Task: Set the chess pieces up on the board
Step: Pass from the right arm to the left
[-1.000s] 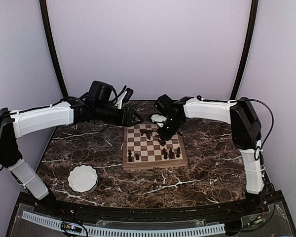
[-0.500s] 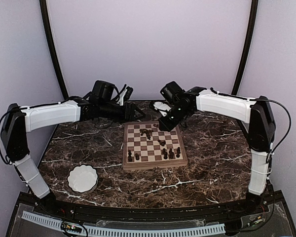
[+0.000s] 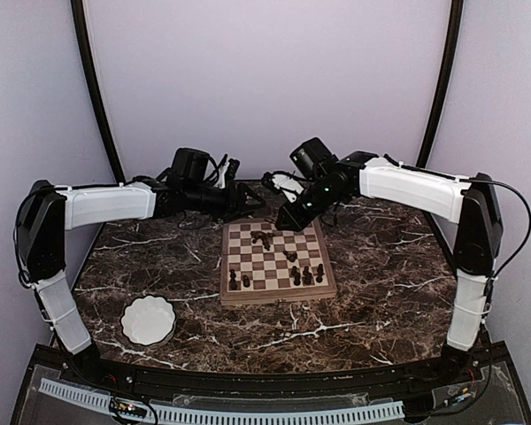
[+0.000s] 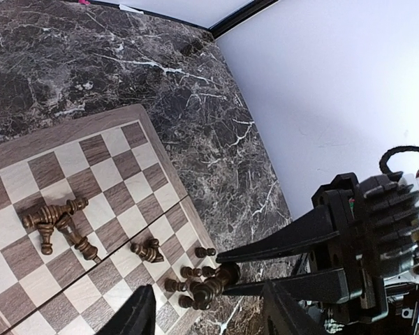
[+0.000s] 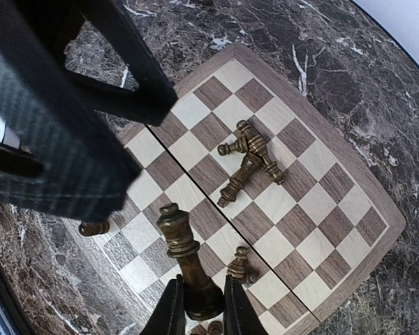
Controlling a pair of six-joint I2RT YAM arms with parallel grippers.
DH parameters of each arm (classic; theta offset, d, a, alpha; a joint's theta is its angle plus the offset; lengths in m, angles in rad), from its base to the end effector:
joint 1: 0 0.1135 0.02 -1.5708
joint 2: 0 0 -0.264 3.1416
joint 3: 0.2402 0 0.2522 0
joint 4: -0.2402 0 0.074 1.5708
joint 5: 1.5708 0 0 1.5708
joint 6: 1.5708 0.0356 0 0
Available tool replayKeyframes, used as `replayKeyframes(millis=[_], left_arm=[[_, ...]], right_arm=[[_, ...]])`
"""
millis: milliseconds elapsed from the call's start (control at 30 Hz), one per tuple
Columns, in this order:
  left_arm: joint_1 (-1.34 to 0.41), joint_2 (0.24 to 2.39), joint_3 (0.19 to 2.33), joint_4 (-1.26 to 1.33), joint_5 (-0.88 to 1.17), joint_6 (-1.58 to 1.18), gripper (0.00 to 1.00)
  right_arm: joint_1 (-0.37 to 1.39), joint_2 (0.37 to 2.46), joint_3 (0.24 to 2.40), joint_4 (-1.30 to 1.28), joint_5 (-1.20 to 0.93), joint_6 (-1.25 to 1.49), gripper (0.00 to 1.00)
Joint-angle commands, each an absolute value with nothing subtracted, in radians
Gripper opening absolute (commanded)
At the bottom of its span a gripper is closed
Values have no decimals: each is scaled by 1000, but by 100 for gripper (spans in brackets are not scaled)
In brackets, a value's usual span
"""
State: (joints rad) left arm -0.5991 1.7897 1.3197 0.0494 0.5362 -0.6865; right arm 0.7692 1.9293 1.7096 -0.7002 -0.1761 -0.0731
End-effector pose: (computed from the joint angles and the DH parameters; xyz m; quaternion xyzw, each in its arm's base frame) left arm 0.3353 -0.2509 0.2710 0.1086 0.8147 -0.4923 0.2866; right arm 0.3052 0.3042 0.2791 -0.4115 0.8499 0.1869 0.2710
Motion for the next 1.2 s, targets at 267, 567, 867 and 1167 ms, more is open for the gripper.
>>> replayKeyframes(millis=[267, 567, 867, 1167], left_arm=[[-595, 1800, 1302, 120, 598, -739, 46], [-595, 1791, 1283, 114, 604, -748, 50], [-597, 1786, 1271, 132, 627, -752, 45], [-598, 1795, 1265, 172, 662, -761, 22]], right_arm=[[805, 1882, 1712, -645, -203, -81, 8], [804, 1881, 1732, -632, -158, -77, 8], [805, 1881, 1739, -605, -154, -55, 8], [804, 1884, 1743, -604, -163, -54, 8]])
